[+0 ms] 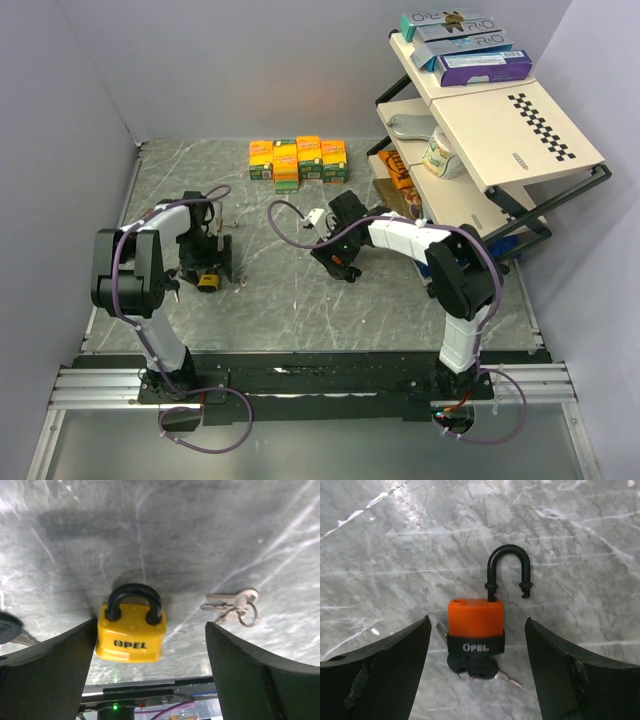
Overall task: Lock with the key
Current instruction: Place the lock at the center of the board, then pick up the lock from the center of the board.
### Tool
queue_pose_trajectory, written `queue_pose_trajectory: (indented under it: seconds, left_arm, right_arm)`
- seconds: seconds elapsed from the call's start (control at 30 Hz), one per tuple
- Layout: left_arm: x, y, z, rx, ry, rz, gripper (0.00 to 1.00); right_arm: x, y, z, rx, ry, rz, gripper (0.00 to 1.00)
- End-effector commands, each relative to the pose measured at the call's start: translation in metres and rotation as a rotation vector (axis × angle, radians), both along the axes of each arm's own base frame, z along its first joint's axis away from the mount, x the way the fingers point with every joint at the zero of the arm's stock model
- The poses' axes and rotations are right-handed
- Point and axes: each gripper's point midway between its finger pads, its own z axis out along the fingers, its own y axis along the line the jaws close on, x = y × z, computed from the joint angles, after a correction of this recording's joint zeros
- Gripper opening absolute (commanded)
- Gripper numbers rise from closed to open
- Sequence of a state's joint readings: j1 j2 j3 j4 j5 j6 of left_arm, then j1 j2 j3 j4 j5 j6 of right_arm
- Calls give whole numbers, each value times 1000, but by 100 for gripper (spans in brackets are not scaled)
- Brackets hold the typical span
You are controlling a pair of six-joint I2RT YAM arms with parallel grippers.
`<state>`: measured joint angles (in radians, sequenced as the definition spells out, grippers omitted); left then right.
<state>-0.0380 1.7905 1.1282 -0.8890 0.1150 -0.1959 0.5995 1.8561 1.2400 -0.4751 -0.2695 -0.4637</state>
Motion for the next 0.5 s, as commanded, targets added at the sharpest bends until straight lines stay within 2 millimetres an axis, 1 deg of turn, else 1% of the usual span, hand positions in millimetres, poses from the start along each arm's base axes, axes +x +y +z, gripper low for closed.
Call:
queue_pose_trajectory:
  seconds: [0.0,0.07,0.1,0.17,0.2,0.23,0.27,0.3,0.33,0.4,0.43,0.47]
  left_arm:
    - [13,-11,34,-73,-92,-5,93]
    - [21,-18,47,-116,-131,2,95]
    - [27,-19,59,-127,-170,7,95]
    - [34,-27,72,-174,-211,9,96]
    - [40,-30,85,-194,-256,6,96]
    - [44,-34,93,-227,-277,11,96]
    - [49,-34,100,-244,-310,17,96]
    - [54,-36,112,-260,-349,18,96]
    - [56,-37,119,-276,-373,16,97]
    - [61,-44,136,-324,-430,2,100]
    - [65,-35,141,-330,-455,20,99]
    - [65,-41,149,-375,-472,3,97]
  right_arm:
    - [6,-2,-4,-34,3,29,80]
    - [5,-2,-5,-42,3,37,77]
    - [3,-4,-8,-54,11,43,77]
    - [1,-9,-14,-73,20,45,75]
    - [0,-11,-17,-84,17,54,74]
    - [1,-10,-17,-81,6,62,71]
    - [-1,-12,-20,-84,11,63,69]
    - [-2,-12,-20,-85,12,67,67]
    - [-1,-13,-21,-87,11,67,58]
    - [-1,-13,-20,-85,8,71,49]
    - [0,-11,-18,-77,-1,78,38]
    - [0,-9,-11,-60,-15,88,33]
